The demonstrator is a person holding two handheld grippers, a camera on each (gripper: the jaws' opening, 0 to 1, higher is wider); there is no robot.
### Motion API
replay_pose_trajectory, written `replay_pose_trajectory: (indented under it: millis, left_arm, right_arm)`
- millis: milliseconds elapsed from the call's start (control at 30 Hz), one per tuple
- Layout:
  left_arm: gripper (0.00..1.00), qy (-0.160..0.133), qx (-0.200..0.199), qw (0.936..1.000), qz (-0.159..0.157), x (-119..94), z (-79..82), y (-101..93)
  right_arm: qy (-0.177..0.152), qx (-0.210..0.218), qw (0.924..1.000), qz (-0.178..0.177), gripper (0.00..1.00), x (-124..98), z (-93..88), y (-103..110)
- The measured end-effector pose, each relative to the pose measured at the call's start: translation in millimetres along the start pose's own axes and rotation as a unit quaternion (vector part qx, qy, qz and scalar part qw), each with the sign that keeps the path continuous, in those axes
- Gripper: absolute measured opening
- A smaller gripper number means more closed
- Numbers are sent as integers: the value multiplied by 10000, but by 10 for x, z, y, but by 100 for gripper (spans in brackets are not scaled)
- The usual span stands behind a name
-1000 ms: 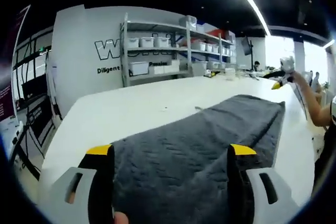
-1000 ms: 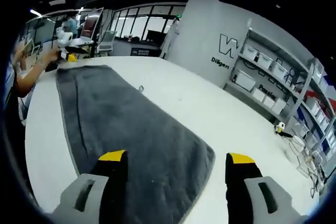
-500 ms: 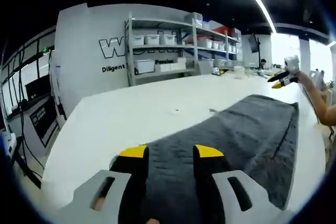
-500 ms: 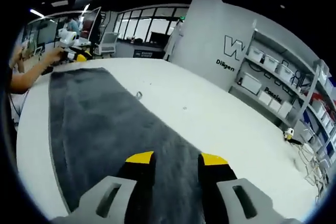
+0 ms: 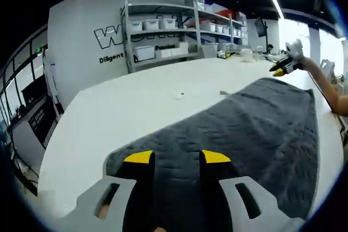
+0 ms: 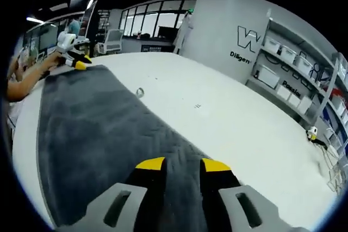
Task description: Open the folded towel by lifting each exposed corner and separating the folded layers until the towel lies flat within the target outline without major curled edges
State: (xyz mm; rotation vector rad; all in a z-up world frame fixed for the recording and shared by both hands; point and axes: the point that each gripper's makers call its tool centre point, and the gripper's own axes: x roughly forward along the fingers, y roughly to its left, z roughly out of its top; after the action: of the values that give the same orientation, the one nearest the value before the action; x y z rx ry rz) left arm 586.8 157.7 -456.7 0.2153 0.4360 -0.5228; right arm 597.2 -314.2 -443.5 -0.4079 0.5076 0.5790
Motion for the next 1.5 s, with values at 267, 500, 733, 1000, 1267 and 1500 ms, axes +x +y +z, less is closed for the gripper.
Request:
replay_pose_trajectory:
  millis: [267, 500, 733, 1000, 1267, 1500]
  left_arm:
    - [30, 141, -70, 9999, 68, 116, -70, 109]
    - [26, 307, 11, 9995, 82, 212, -135, 116]
    - [18, 519, 271, 9982, 130, 264, -230, 116]
    - [5, 576, 453, 9973, 55, 299, -235, 54]
    - [3, 732, 734, 9944, 195, 332, -221, 94]
    - [3, 696, 705, 9946, 297, 374, -204, 158]
  right_arm:
    - [-5, 198, 9992, 344, 21, 307, -66, 54]
    - [145, 120, 9986, 499, 19, 419, -142, 173]
    - [313, 34, 9974, 645, 7, 479, -242, 242]
    - [315, -231, 9981, 480, 2, 496, -232, 226]
    - [304, -481, 9982, 213, 1, 554, -199, 162]
    - [272, -455, 9985, 119, 1, 599, -179, 109]
